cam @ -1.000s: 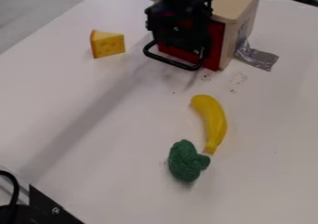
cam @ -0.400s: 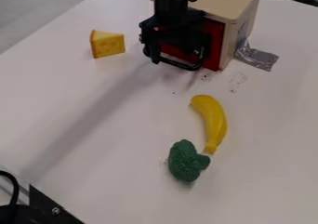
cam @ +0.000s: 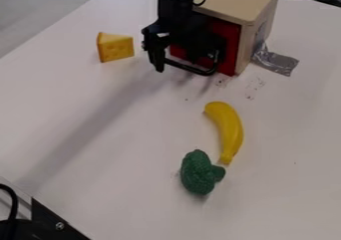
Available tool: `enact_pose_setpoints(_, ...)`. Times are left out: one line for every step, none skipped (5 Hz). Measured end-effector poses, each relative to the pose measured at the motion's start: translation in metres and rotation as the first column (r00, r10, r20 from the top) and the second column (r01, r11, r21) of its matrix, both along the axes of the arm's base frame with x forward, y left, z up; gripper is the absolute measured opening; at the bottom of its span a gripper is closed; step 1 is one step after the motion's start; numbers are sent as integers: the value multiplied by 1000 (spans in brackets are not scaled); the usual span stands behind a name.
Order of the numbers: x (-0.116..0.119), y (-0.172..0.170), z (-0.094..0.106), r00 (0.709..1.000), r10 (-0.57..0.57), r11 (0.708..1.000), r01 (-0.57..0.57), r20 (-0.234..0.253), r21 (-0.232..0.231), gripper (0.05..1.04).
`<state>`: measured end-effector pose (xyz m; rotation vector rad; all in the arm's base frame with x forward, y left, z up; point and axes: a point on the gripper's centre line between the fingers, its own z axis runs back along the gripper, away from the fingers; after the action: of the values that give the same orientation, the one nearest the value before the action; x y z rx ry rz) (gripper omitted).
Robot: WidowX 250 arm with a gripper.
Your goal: Open the drawer
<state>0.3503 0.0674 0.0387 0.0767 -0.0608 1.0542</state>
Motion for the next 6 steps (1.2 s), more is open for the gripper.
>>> enact_pose_setpoints(-3,6,-6,1000,17,1000,-17,-17,-3,999)
enact_pose_setpoints(-6,8,-18,998,26,1000,-26,-52,-3,999)
enact_pose_setpoints(-7,10,-26,997,35,999,-35,-65,2,967)
enact_pose_setpoints(-5,11,-26,998,42,999,-41,-50,4,682)
enact_pose_setpoints(-7,10,-28,997,58,998,-58,-49,3,420)
enact_pose_setpoints(-16,8,-31,997,55,998,-55,-48,2,408)
